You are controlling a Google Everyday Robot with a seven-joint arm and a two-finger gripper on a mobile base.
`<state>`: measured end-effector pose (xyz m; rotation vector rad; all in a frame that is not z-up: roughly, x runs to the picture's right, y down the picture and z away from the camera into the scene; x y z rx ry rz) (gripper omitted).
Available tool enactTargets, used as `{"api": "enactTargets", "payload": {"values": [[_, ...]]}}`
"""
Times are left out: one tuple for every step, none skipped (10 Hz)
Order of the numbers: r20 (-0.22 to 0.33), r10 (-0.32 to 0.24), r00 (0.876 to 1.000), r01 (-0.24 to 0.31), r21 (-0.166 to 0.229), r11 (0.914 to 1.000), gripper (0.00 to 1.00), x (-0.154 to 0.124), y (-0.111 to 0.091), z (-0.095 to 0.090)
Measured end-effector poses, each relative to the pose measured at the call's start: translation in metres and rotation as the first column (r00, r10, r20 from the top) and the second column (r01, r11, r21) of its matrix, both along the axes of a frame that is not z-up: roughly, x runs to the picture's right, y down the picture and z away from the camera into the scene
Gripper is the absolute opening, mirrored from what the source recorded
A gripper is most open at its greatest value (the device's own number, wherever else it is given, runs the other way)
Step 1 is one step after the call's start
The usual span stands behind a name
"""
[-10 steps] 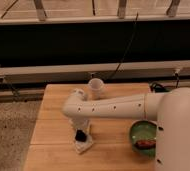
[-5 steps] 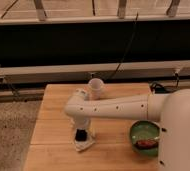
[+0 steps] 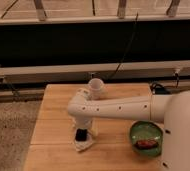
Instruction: Place the eraser on the white sponge
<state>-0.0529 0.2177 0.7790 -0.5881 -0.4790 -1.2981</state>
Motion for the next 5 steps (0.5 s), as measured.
{"api": "enactTargets", "payload": {"values": [[0.003, -0.002, 1.000, 0.002, 0.000, 1.0000, 0.80, 0.0001, -0.0001, -0.0005], [0.003, -0.002, 1.000, 0.002, 0.001, 1.0000, 0.80, 0.0015, -0.0009, -0.0011], [0.005, -0.003, 1.000, 0.003, 0.001, 1.0000, 0.80, 0.0021, -0.0006, -0.0014], [0.005, -0.003, 1.000, 0.003, 0.001, 1.0000, 0.80, 0.0035, -0.0011, -0.0018], [0.006, -0.002, 1.000, 0.002, 0.002, 1.0000, 0.80, 0.0044, -0.0017, -0.0026]]}}
